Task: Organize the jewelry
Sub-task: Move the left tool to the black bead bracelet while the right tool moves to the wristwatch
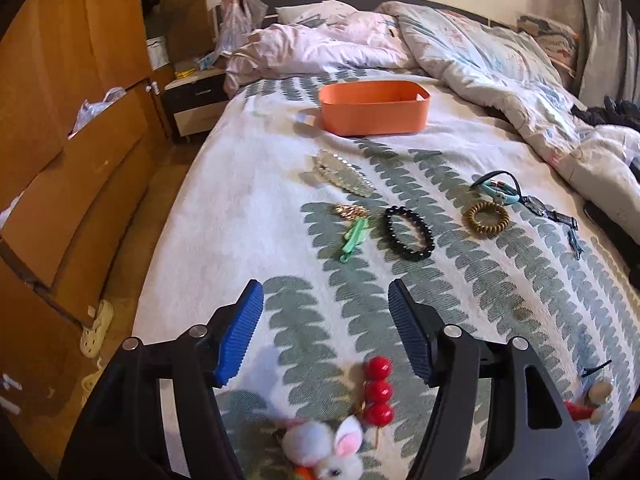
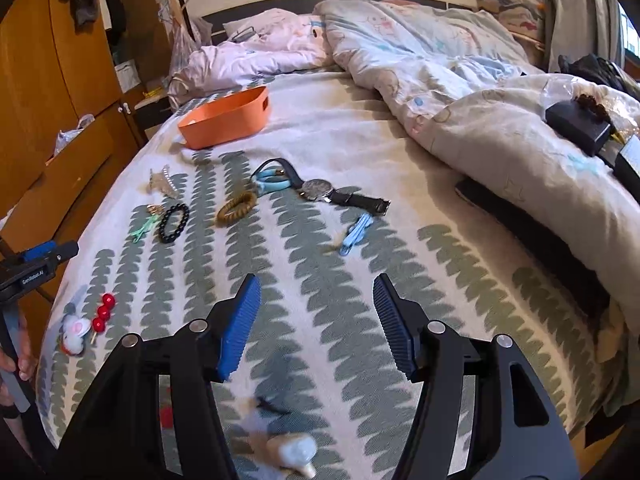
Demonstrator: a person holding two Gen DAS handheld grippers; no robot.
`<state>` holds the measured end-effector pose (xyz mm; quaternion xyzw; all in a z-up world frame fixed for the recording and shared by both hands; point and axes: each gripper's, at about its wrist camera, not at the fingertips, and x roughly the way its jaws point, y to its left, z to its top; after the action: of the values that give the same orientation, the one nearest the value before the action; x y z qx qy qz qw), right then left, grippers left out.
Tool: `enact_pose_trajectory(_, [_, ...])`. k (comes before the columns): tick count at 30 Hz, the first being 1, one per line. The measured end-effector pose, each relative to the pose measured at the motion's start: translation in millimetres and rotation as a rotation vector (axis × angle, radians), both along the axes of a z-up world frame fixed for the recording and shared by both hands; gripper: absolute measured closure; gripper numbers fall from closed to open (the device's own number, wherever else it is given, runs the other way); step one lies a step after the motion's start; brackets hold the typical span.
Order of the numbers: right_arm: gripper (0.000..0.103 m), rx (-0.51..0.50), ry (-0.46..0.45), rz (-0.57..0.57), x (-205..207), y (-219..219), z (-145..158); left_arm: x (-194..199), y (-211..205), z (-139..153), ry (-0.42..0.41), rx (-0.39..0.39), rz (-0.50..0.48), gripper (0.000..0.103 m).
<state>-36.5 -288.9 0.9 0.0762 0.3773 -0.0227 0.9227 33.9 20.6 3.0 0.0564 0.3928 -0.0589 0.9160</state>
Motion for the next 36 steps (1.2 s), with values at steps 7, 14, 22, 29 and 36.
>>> enact_pose_trajectory(7, [0.042, 0.035, 0.028, 0.002, 40, -22, 6, 29, -16, 0, 0.026, 0.022, -0.031, 0.038])
enact_pose_trajectory(14, [0.042, 0.085, 0.097, 0.059, 108, -35, 2, 71, -17, 1, 0.064, 0.001, -0.033, 0.038])
enact_pose_trajectory(22, [0.042, 0.068, 0.216, 0.13, 183, -16, -29, 111, -17, -13, 0.121, -0.005, -0.032, 0.038])
enact_pose_trajectory(29, [0.042, 0.011, 0.259, 0.136, 198, -4, -54, 140, -11, -29, 0.193, -0.028, -0.037, 0.038])
enact_pose_trajectory(36, [0.042, 0.013, 0.271, 0.128, 202, -12, -62, 149, -8, -39, 0.226, -0.033, -0.041, 0.038])
